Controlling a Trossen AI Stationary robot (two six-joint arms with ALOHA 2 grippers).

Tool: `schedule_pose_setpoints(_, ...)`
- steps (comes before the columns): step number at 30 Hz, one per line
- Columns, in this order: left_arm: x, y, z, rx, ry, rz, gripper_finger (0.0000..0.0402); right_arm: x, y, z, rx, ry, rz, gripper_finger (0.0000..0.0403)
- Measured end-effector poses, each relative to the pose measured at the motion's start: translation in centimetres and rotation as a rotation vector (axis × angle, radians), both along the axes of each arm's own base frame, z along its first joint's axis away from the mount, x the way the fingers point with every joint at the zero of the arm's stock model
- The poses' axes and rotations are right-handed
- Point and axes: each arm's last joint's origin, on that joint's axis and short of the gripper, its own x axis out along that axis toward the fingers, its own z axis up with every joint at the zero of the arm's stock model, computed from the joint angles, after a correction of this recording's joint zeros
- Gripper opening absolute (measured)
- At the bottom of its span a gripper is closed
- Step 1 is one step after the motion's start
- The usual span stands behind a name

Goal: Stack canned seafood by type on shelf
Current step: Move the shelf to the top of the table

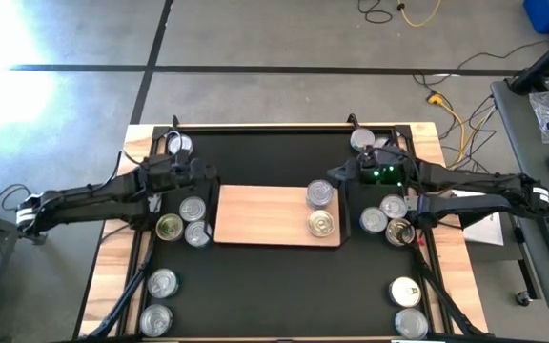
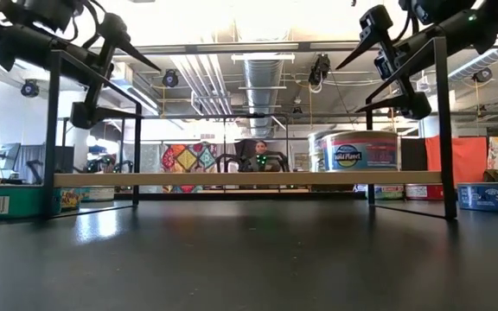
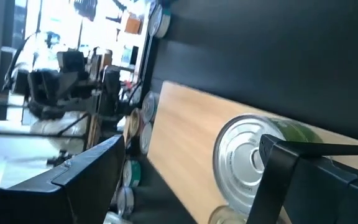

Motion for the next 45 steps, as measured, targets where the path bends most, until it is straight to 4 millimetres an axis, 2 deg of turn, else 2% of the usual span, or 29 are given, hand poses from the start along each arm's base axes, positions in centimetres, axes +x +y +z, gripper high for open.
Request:
schedule_pose_setpoints(12,0.7,3.0,-0.7,-0.006,-0.004,0.094,0.0398,1.8,-3.5,-1.2,-0.044,-0.040,-0.109,0.0365)
schedule_pose_setpoints(21,0.6,5.6,-1.1,0.016,-0.018,0.146,0.0398,2.3,-5.4,-2.5,-0.035,-0.021,-0.143,0.0365)
schedule_pose_setpoints(28,1.1,8.4,-0.1,0.026,0.014,0.124,0.0398,1.8,-7.0,-2.6,-0.036,-0.041,-0.186,0.0365)
schedule_pose_setpoints(36,3.7,11.0,1.4,0.050,0.077,0.033,0.0398,1.4,-9.7,-2.3,-0.041,-0.031,-0.264,0.0365)
schedule_pose_setpoints(41,4.7,11.9,2.0,0.046,0.159,0.002,0.0398,1.7,-11.3,-2.2,-0.052,-0.017,-0.271,0.0365)
schedule_pose_setpoints(45,4.7,12.0,2.4,0.057,0.181,-0.010,0.0398,2.0,-12.1,-2.5,-0.047,-0.009,-0.273,0.0365)
